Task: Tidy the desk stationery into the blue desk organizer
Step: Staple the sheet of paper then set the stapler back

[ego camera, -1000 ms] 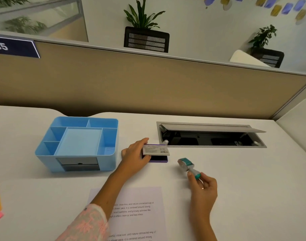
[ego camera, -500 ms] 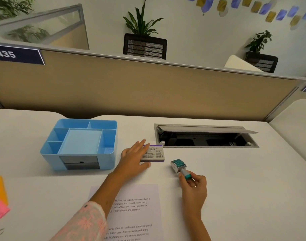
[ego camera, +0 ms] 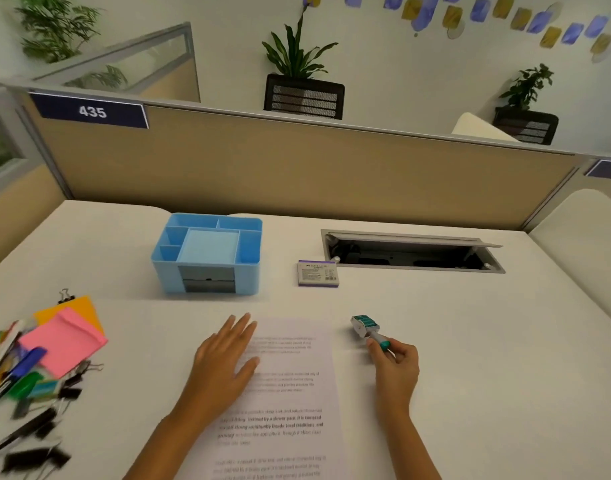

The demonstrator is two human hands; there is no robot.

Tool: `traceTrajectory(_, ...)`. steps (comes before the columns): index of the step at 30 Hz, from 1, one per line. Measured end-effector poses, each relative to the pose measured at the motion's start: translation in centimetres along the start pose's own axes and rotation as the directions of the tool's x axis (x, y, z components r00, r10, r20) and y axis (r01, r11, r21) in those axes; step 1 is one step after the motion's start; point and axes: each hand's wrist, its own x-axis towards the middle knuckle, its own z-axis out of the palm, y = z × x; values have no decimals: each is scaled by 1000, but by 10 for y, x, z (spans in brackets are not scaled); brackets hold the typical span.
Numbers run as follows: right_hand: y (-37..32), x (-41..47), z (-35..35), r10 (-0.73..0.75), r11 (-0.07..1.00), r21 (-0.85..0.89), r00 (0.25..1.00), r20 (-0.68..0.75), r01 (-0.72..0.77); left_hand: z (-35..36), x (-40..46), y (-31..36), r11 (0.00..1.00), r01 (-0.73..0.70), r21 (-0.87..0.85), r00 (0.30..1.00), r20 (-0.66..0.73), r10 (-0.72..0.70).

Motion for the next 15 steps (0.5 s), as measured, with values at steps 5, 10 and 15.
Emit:
traceTrajectory(5, 8, -41, -27, 52, 999, 6, 997, 57, -52, -2, -84, -18, 997, 32, 63, 998, 52, -35)
traceTrajectory(10, 16, -83, -54, 125, 986, 103, 988, 93, -134, -2, -128, -14, 988, -13, 153, 999, 50, 5)
traceTrajectory(15, 20, -115, -72, 179, 964, 175, 974, 136, -201, -3, -150, -4, 951, -30, 308, 996, 92, 2)
